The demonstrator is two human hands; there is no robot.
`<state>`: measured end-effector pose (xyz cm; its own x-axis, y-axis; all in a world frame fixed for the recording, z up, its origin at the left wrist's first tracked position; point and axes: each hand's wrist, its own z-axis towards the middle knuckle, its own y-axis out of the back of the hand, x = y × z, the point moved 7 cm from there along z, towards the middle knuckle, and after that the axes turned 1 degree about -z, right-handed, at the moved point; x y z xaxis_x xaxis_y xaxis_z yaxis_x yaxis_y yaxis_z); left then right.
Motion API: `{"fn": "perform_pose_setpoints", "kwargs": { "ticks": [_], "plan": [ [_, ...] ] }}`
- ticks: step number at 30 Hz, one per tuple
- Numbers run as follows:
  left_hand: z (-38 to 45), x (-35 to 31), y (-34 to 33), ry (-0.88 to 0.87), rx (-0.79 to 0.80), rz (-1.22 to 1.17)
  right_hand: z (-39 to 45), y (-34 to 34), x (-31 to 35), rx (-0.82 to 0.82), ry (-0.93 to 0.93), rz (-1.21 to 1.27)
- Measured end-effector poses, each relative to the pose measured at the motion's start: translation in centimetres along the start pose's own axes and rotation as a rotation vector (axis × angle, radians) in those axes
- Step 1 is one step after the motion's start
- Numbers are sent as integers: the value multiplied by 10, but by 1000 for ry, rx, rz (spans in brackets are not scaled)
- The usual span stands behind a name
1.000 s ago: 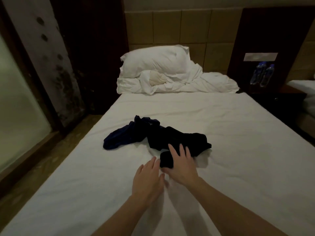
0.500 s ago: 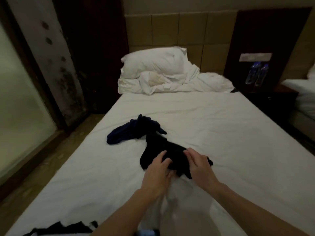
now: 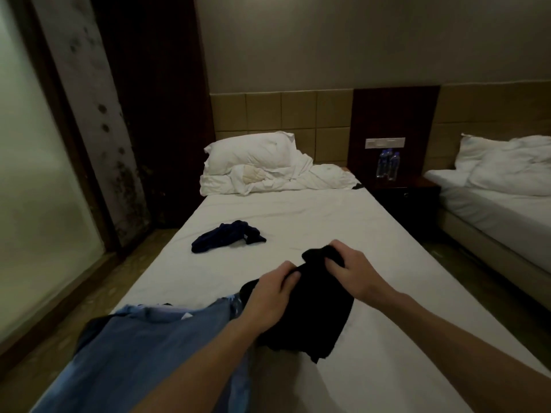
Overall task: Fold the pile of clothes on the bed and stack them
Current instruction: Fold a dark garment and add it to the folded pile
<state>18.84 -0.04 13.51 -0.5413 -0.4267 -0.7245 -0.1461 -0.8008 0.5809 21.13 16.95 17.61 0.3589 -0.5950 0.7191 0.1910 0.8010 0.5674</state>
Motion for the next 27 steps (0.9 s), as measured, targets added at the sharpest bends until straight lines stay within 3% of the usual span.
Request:
{"fn": "perform_pose_setpoints", "kwargs": {
  "ticks": [5,9,13,18,21,24,27],
  "plan": [
    [-40,-58,12,-145,-171,39,-48,23,23,-94,-178,374],
    [-60,-93,-7,-165,20,16,-73,24,51,-106,-214,500],
    [-59,-97,4,-141,24,-5,-84,37,65,-123,-203,523],
    [-58,-113,19,-182,55,-18,-83,62,81,-189,-129,380],
    [-55,-112,18,-105,123,-169,-76,68,81,-168,-117,361],
    [-54,-106,15,-59,269,-249,-74,66,78,-78,-147,482],
    [-47,-95,25,-66,222,-99,-76,63,73,-53,-242,839]
  ]
}}
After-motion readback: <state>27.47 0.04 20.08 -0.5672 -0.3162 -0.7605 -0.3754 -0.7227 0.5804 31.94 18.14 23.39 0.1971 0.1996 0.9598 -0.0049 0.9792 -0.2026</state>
